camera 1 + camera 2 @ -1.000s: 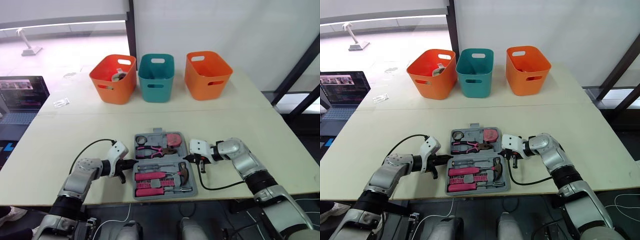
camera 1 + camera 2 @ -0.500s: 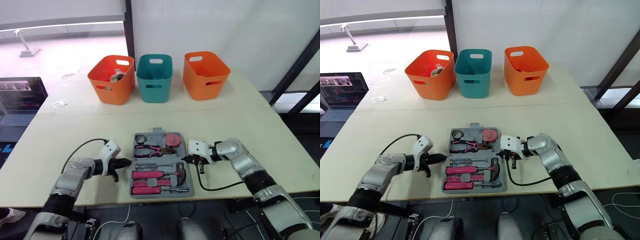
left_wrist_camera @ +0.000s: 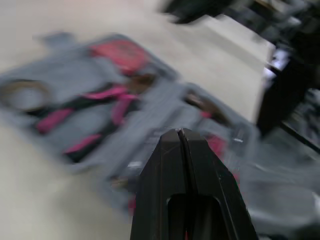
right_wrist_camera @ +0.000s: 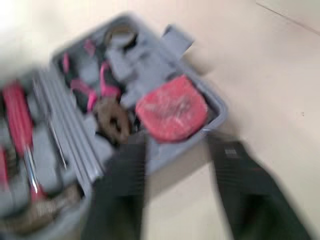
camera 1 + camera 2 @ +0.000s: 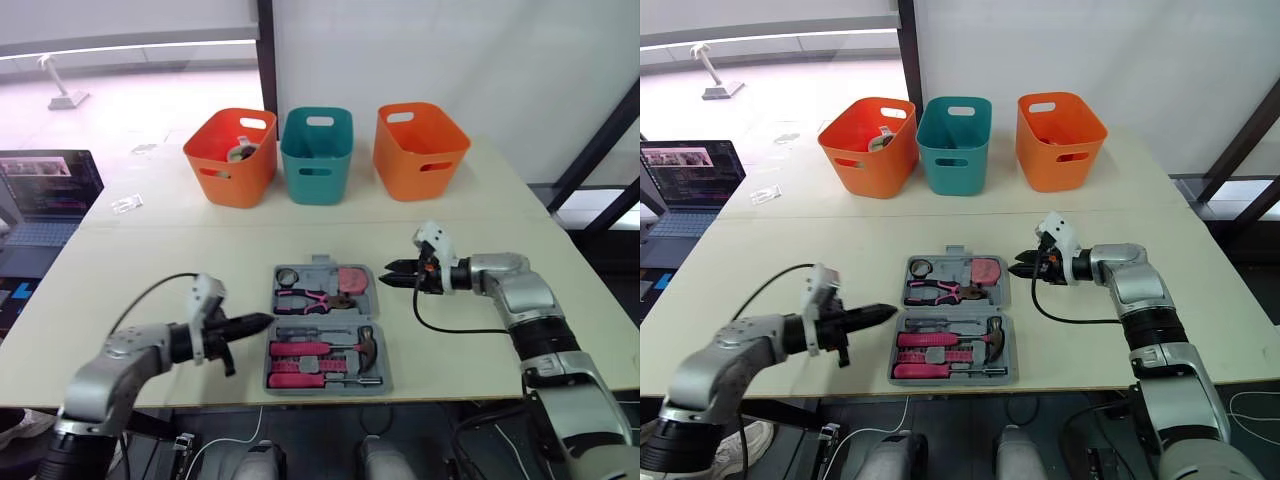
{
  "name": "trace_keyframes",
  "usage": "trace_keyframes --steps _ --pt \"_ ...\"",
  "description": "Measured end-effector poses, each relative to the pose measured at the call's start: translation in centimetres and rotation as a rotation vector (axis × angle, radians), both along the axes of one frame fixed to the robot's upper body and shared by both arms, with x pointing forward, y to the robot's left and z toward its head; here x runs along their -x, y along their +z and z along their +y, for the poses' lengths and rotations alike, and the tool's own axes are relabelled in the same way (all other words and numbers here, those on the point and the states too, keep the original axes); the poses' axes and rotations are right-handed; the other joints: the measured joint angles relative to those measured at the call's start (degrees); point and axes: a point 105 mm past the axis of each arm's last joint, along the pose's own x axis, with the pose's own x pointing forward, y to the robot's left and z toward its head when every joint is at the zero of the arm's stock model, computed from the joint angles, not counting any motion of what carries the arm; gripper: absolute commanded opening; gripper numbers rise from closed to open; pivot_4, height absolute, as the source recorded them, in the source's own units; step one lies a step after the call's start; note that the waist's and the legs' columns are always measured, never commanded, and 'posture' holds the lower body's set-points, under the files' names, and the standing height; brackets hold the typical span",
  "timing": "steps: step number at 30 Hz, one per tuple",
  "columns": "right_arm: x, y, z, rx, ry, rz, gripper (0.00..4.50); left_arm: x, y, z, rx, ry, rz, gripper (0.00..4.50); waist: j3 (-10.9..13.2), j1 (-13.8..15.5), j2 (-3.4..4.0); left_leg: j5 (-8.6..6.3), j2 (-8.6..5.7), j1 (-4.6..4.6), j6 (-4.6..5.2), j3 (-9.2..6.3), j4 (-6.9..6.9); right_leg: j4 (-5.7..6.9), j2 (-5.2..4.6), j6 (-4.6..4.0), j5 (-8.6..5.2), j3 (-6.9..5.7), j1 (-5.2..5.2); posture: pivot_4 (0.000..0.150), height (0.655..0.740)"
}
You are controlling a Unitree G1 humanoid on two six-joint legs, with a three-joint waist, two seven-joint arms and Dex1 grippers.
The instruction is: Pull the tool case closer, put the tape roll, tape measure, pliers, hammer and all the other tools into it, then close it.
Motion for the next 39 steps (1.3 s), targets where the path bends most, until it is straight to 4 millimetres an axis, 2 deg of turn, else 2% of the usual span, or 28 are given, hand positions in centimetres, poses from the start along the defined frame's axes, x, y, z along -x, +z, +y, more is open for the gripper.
trace_keyframes --steps 2,3,7,10,14,17,21,26,30,39 --pt "-0.4 0.1 0.2 -0.116 -0.087 0.085 4.43 0.5 -1.6 -1.7 -0.051 -0.061 0.026 0.00 0.01 -0.25 0.02 0.00 0.00 0.00 0.00 0.01 0.01 0.03 0.02 -0.01 0.00 0.01 -0.01 0.150 0.7400" --pt "-0.5 0.3 0.3 -0.154 -0.113 0.111 4.48 0.5 -2.0 -2.3 -0.054 -0.074 0.035 0.00 0.01 -0.28 0.02 0.00 0.00 0.00 0.00 0.01 0.03 0.04 0.02 -0.01 0.00 0.01 -0.01 0.150 0.7400" --pt "-0.8 0.6 0.1 -0.211 -0.196 0.189 4.48 0.2 -3.1 -3.5 -0.081 -0.092 0.037 0.00 0.00 -0.20 0.02 0.00 0.00 -0.01 0.01 0.01 0.01 0.02 0.02 0.00 0.00 0.00 -0.02 0.150 0.7400" --pt "-1.3 -0.8 0.3 -0.267 -0.302 0.315 4.48 0.2 -5.7 -3.4 -0.189 -0.083 0.095 0.00 0.00 -0.50 0.04 0.00 -0.01 0.00 0.01 0.05 0.01 0.04 0.05 0.00 0.00 0.04 -0.03 0.150 0.7400" --pt "-1.6 -3.1 1.0 -0.287 -0.379 0.416 4.48 0.1 -5.8 -3.7 -0.223 -0.096 0.088 0.00 -0.02 -0.31 0.07 0.00 -0.01 0.00 0.01 0.04 0.01 0.03 0.04 0.00 0.00 0.03 -0.02 0.150 0.7400" --pt "-1.8 -4.1 2.7 -0.336 -0.391 0.486 4.48 0.6 -6.2 -3.8 -0.241 -0.090 0.094 0.00 -0.04 -0.59 0.08 0.00 0.00 0.04 0.01 0.06 -0.01 0.04 0.05 0.00 0.00 0.05 -0.01 0.150 0.7400" --pt "-2.1 -4.7 4.5 -0.367 -0.372 0.507 4.48 0.9 -6.5 -3.7 -0.265 -0.077 0.093 0.00 -0.20 -0.92 0.13 0.00 0.01 0.20 0.02 0.04 -0.04 0.04 0.09 0.00 0.00 0.05 0.13 0.150 0.7400" --pt "-1.9 -5.2 6.3 -0.524 -0.344 0.578 4.48 1.0 -6.7 -3.4 -0.266 -0.048 0.105 0.00 -0.48 -1.78 0.14 -0.02 0.02 0.24 0.06 0.04 -0.08 0.03 0.11 0.00 0.00 0.05 0.16 0.150 0.7400" --pt "-2.1 -5.0 5.9 -0.703 -0.359 0.605 4.48 1.3 -6.7 -3.4 -0.251 -0.033 0.110 0.00 -0.47 -1.88 0.16 -0.02 0.04 0.25 0.06 0.05 -0.11 0.03 0.13 -0.01 -0.01 0.08 0.13 0.150 0.7400" --pt "-1.1 -0.8 5.8 -0.877 -0.116 0.542 4.48 1.3 -6.6 -3.2 -0.188 0.031 0.127 0.00 -0.46 -1.81 0.17 -0.02 0.03 0.22 0.06 0.04 -0.10 0.03 0.13 0.00 -0.01 0.08 0.12 0.150 0.7400"
